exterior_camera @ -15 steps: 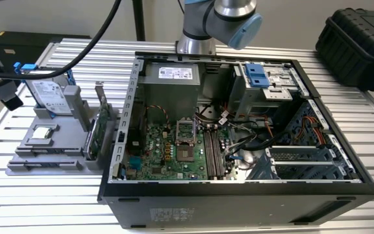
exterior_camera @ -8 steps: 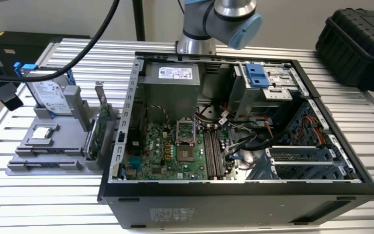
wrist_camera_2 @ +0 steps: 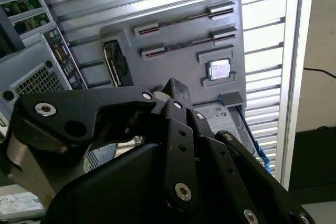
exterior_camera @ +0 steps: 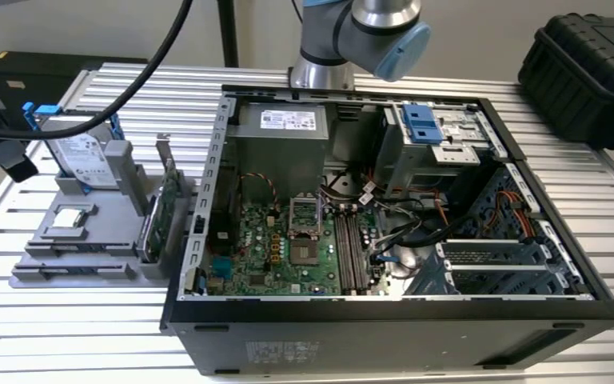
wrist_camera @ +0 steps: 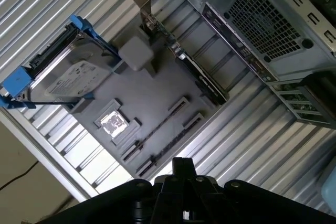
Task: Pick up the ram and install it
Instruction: 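Pick up the ram and move it above insertion slot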
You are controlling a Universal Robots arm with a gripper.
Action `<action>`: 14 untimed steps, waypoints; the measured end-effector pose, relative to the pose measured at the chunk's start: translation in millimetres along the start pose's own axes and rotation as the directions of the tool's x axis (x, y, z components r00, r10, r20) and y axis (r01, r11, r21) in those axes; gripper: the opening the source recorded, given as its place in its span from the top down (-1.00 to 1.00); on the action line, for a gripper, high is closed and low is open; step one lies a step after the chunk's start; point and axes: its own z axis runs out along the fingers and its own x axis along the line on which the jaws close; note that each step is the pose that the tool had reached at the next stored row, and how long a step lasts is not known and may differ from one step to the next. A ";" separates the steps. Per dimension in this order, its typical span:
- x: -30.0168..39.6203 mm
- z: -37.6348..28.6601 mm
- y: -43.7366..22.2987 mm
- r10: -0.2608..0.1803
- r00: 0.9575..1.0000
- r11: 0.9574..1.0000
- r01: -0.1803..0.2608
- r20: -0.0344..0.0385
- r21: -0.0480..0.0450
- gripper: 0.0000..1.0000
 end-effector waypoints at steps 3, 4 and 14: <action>0.2 0.2 -0.2 0.023 1.000 1.000 -0.023 0.001 0.000 1.00; 0.2 0.3 -0.2 0.030 1.000 1.000 -0.030 0.001 0.000 1.00; 0.9 0.6 -0.9 0.106 0.994 0.994 -0.106 0.005 0.001 1.00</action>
